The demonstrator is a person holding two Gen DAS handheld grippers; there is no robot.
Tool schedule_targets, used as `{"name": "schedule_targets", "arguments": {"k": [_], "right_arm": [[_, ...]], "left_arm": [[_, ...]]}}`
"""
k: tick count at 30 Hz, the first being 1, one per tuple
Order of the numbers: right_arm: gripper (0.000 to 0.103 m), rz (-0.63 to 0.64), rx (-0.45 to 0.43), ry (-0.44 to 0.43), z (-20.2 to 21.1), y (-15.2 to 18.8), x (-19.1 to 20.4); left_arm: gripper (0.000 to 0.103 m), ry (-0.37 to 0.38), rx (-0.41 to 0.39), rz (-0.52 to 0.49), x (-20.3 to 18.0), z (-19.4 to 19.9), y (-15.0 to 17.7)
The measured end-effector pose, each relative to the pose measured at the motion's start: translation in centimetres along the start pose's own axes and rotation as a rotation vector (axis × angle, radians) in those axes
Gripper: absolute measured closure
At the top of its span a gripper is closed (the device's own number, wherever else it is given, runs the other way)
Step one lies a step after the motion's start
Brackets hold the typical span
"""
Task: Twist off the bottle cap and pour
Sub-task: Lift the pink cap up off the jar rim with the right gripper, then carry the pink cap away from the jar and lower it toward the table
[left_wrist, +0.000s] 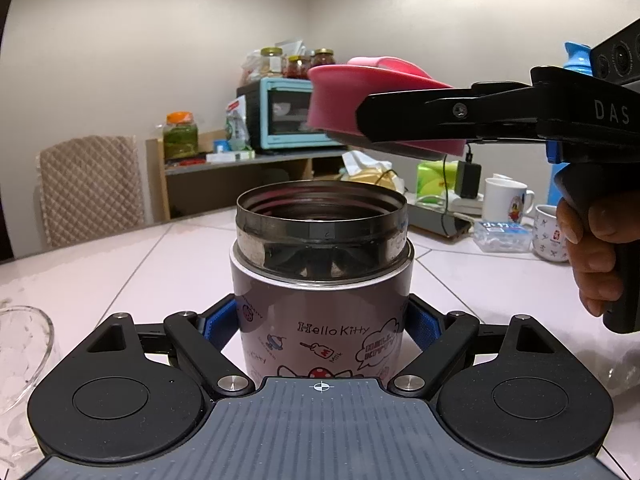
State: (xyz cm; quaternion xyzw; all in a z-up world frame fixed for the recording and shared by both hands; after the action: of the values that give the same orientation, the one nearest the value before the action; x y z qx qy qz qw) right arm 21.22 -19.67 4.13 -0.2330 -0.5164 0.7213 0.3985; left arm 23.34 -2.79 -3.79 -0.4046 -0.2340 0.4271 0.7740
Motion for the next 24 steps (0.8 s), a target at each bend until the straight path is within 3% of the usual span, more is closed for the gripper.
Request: {"name": "schedule_targets", "arguments": {"k": [13,24], "right_arm": [[0.018,-0.1,-0.006,0.07,0.5,1.7,-2.2],[0.018,-0.174,0.081,0.163,0.1,4.6,-3.2]], "left_arm": [[0.013,-0.045,-0.002,0.026,0.4,0.7,0.2],[0.013,-0.127,0.011,0.057,0.4,1.4,0.4]]}}
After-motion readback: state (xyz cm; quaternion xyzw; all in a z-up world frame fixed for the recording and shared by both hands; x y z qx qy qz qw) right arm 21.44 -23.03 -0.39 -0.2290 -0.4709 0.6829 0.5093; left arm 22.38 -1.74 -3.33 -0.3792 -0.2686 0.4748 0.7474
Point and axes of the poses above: each gripper's, at about its wrist camera, not at the fingertips, and z roughly against the way its jaws point, x to its left, y to its underside, the point moved 5 cm from there along -z, roughly the way its jaws point, and after that the axes turned 14 degrees about x, right-handed, at the moved point
